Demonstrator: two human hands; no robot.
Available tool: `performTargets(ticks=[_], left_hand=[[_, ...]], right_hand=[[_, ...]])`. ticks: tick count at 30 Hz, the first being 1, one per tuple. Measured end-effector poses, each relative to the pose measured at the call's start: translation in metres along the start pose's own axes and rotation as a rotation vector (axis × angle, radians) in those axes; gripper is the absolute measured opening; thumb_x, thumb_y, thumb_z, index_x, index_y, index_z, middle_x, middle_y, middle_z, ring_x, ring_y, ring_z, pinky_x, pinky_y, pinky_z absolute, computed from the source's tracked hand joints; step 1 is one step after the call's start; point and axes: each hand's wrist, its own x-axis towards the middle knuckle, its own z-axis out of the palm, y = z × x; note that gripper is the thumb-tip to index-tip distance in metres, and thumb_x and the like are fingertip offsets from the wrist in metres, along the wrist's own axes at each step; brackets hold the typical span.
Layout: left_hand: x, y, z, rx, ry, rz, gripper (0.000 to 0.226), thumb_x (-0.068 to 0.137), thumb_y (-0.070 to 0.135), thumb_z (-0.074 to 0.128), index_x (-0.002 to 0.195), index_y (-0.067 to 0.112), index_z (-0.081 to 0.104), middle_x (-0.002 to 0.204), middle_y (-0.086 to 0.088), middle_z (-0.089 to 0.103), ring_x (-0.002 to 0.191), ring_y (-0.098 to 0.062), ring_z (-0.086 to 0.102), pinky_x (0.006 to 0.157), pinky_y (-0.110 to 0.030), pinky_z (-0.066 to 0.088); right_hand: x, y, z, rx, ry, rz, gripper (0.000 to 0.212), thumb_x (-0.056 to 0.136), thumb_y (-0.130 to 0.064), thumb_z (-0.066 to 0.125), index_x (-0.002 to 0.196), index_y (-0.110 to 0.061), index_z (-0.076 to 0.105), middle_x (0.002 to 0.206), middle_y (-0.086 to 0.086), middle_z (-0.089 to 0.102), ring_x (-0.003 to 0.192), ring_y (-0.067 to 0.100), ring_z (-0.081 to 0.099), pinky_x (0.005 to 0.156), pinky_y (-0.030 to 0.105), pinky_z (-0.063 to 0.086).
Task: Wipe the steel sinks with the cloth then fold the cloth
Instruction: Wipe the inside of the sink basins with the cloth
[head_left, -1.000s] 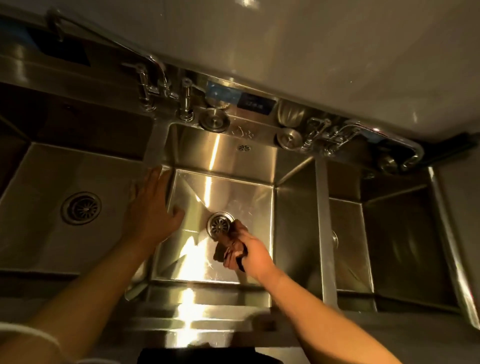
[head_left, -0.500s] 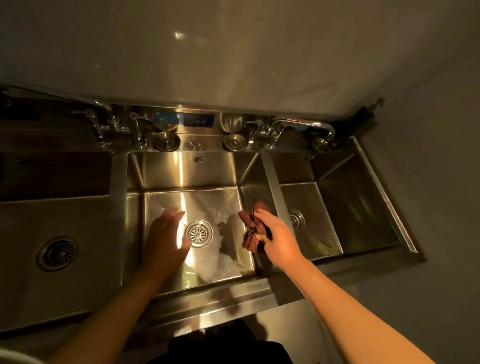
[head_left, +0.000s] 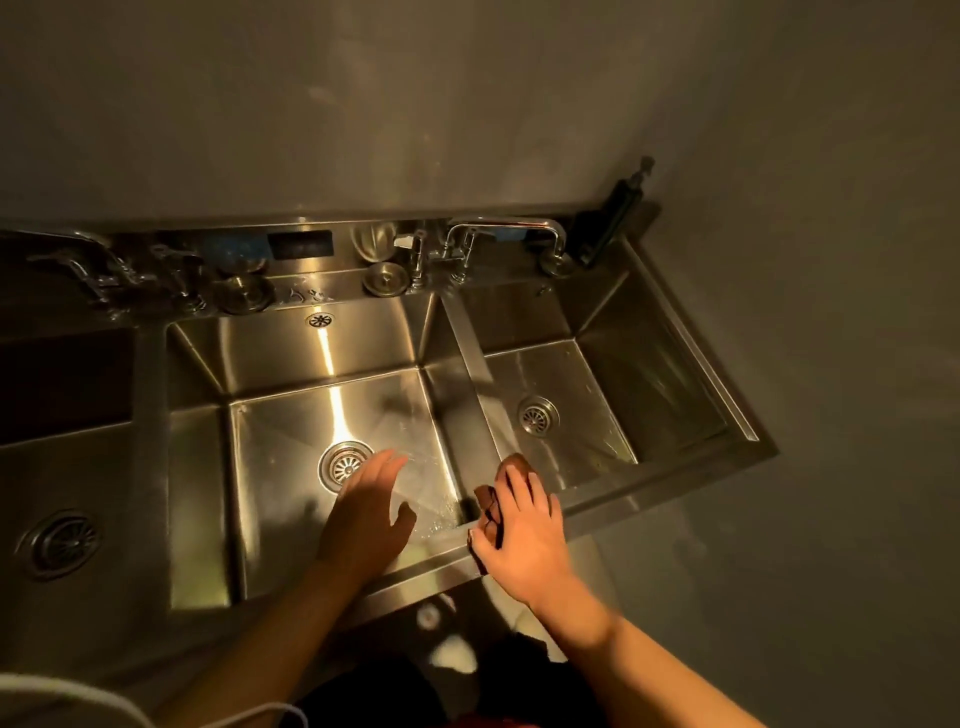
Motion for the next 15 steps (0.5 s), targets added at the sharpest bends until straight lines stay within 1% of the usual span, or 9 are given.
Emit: performTargets(ticks=[2, 3, 5, 7, 9, 11, 13, 14, 15], left_hand=[[-0.004, 0.008, 0.012, 0.009, -0.001, -0.005, 0.061, 0.083, 0.018, 0.073, 0.141, 0.01, 0.059, 0.147, -0.011, 0.058, 0.137, -0.032, 0.055, 0.116, -0.041, 0.042], [-0.006, 0.014, 0.017, -0.002, -0.002, -0.022, 0.06, 0.084, 0.018, 0.073, 0.142, 0.009, 0.059, 0.148, -0.012, 0.057, 0.137, -0.032, 0.054, 0.116, -0.043, 0.043], [-0.012, 0.027, 0.028, 0.0, 0.005, -0.082, 0.058, 0.088, 0.02, 0.074, 0.143, 0.01, 0.059, 0.149, -0.011, 0.057, 0.138, -0.03, 0.054, 0.115, -0.044, 0.046], [-0.018, 0.042, 0.042, 0.088, 0.002, -0.074, 0.052, 0.09, 0.023, 0.074, 0.139, 0.011, 0.063, 0.146, -0.01, 0.06, 0.138, -0.03, 0.055, 0.114, -0.045, 0.046], [-0.024, 0.061, 0.055, 0.171, -0.074, -0.096, 0.051, 0.09, 0.029, 0.068, 0.138, 0.017, 0.06, 0.145, -0.007, 0.059, 0.137, -0.029, 0.053, 0.113, -0.044, 0.044], [-0.031, 0.081, 0.07, 0.226, -0.121, -0.158, 0.06, 0.087, 0.037, 0.064, 0.144, 0.023, 0.051, 0.149, -0.001, 0.052, 0.139, -0.024, 0.048, 0.115, -0.044, 0.039], [-0.038, 0.101, 0.089, 0.268, -0.115, -0.192, 0.064, 0.089, 0.044, 0.057, 0.149, 0.026, 0.045, 0.153, 0.003, 0.047, 0.142, -0.021, 0.043, 0.12, -0.046, 0.032], [-0.041, 0.11, 0.099, 0.277, -0.11, -0.201, 0.063, 0.091, 0.045, 0.053, 0.15, 0.026, 0.043, 0.153, 0.003, 0.046, 0.143, -0.02, 0.042, 0.121, -0.048, 0.029], [-0.043, 0.119, 0.109, 0.291, -0.106, -0.212, 0.063, 0.092, 0.047, 0.051, 0.151, 0.026, 0.043, 0.154, 0.003, 0.046, 0.144, -0.02, 0.041, 0.121, -0.05, 0.027]], right_hand=[[0.01, 0.009, 0.003, -0.027, -0.073, -0.06, 0.079, 0.087, -0.071, 0.037, 0.156, -0.033, 0.028, 0.168, -0.003, 0.014, 0.156, 0.029, 0.009, 0.124, 0.056, 0.015], [0.015, 0.014, 0.002, -0.031, -0.101, -0.1, 0.078, 0.088, -0.071, 0.038, 0.155, -0.034, 0.027, 0.168, -0.002, 0.013, 0.156, 0.03, 0.008, 0.124, 0.057, 0.015], [0.02, 0.026, 0.002, 0.018, -0.061, -0.211, 0.063, 0.088, -0.063, 0.046, 0.145, -0.038, 0.038, 0.161, -0.004, 0.028, 0.151, 0.028, 0.023, 0.12, 0.054, 0.03], [0.021, 0.04, -0.001, 0.088, 0.021, -0.313, 0.044, 0.089, -0.055, 0.052, 0.13, -0.038, 0.052, 0.146, -0.008, 0.044, 0.14, 0.023, 0.039, 0.11, 0.047, 0.045], [0.024, 0.061, -0.003, 0.161, 0.028, -0.393, 0.042, 0.091, -0.046, 0.056, 0.13, -0.031, 0.058, 0.148, -0.001, 0.048, 0.141, 0.027, 0.042, 0.11, 0.045, 0.046], [0.028, 0.086, -0.007, 0.209, 0.034, -0.465, 0.044, 0.093, -0.034, 0.058, 0.136, -0.028, 0.059, 0.15, 0.004, 0.047, 0.142, 0.026, 0.041, 0.113, 0.039, 0.043], [0.032, 0.114, -0.011, 0.262, 0.138, -0.519, 0.037, 0.089, -0.021, 0.061, 0.126, -0.02, 0.066, 0.136, 0.007, 0.059, 0.126, 0.024, 0.055, 0.107, 0.034, 0.047], [0.034, 0.13, -0.013, 0.29, 0.197, -0.51, 0.032, 0.087, -0.019, 0.063, 0.119, -0.016, 0.07, 0.129, 0.006, 0.064, 0.118, 0.024, 0.061, 0.105, 0.031, 0.048], [0.036, 0.146, -0.017, 0.308, 0.219, -0.482, 0.031, 0.087, -0.019, 0.065, 0.116, -0.016, 0.072, 0.127, 0.005, 0.066, 0.116, 0.023, 0.062, 0.107, 0.029, 0.046]])
